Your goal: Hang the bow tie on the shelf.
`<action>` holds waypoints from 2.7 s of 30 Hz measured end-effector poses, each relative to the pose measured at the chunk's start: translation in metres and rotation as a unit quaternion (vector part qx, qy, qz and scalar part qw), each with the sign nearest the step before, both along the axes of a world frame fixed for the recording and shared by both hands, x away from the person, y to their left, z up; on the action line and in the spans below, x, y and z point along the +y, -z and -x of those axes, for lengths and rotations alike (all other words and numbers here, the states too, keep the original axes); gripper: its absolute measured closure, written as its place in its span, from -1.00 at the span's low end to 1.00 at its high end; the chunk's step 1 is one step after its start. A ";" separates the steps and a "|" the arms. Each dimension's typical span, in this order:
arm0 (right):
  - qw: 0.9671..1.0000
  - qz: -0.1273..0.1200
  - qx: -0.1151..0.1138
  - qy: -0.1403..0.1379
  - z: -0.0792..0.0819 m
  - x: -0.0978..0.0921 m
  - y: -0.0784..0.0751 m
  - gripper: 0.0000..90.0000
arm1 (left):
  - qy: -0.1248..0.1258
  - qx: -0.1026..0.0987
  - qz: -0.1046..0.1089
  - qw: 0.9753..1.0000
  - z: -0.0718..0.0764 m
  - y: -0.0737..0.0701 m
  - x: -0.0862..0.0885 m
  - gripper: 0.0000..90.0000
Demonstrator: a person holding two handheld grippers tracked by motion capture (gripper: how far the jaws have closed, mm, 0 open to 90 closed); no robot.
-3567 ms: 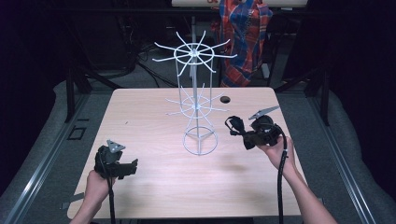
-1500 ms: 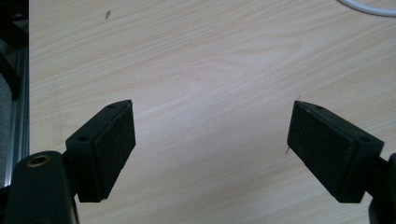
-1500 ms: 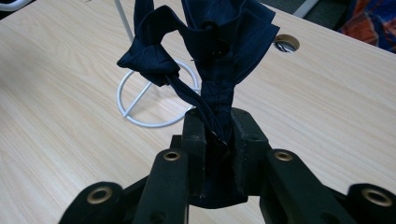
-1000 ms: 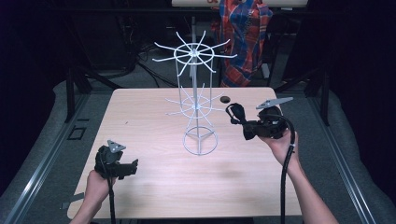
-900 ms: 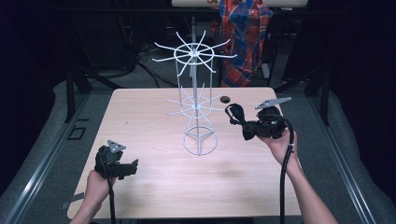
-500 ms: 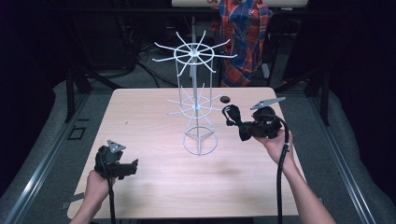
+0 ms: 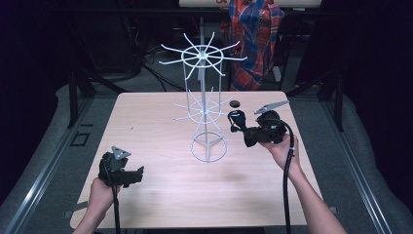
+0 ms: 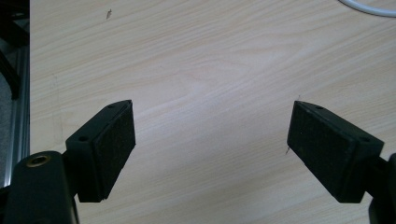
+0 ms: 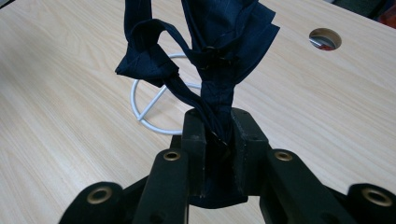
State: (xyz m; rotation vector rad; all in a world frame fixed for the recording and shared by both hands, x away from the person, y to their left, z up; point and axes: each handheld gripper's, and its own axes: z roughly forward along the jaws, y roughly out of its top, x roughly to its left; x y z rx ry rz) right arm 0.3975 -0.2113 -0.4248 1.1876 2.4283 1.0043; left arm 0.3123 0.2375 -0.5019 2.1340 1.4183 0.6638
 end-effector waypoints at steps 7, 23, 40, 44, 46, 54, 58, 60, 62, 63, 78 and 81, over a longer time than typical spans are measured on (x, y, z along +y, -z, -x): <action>1.000 -0.003 0.004 -0.004 -0.004 0.007 0.001 0.71 | 0.001 0.001 0.000 1.000 0.000 0.000 0.000 -0.65; 1.000 0.003 0.015 -0.017 -0.013 0.023 0.008 0.71 | 0.000 0.000 0.001 1.000 0.000 0.000 0.000 -0.65; 0.999 0.012 0.028 -0.015 -0.020 0.031 0.020 0.70 | 0.001 0.002 0.000 1.000 0.000 0.000 0.000 -0.65; 1.000 0.011 0.027 -0.012 -0.021 0.032 0.021 0.70 | 0.002 0.003 0.000 1.000 0.000 0.000 0.000 -0.65; 1.000 0.010 0.023 -0.009 -0.022 0.033 0.022 0.70 | 0.001 0.002 0.000 1.000 0.000 0.000 0.000 -0.65; 1.000 0.009 0.022 -0.008 -0.024 0.036 0.022 0.70 | 0.001 0.003 0.001 1.000 0.000 0.000 0.001 -0.65; 1.000 0.009 0.019 -0.014 -0.024 0.038 0.021 0.69 | 0.001 0.004 0.001 1.000 0.000 0.000 0.001 -0.65; 1.000 0.008 0.018 -0.010 -0.024 0.040 0.022 0.69 | 0.001 0.005 0.001 1.000 0.000 0.000 0.001 -0.65; 1.000 0.010 0.020 -0.016 -0.025 0.040 0.024 0.69 | 0.001 0.004 0.002 1.000 0.000 0.000 0.001 -0.65; 1.000 0.012 0.019 -0.015 -0.026 0.040 0.024 0.69 | 0.002 0.005 0.001 1.000 0.000 0.000 0.001 -0.65; 0.999 0.018 0.034 -0.019 -0.027 0.043 0.031 0.58 | 0.002 0.005 0.002 1.000 0.000 0.000 0.001 -0.65; 0.999 0.022 0.037 -0.020 -0.027 0.044 0.033 0.51 | 0.003 0.006 0.002 1.000 0.000 0.000 0.000 -0.65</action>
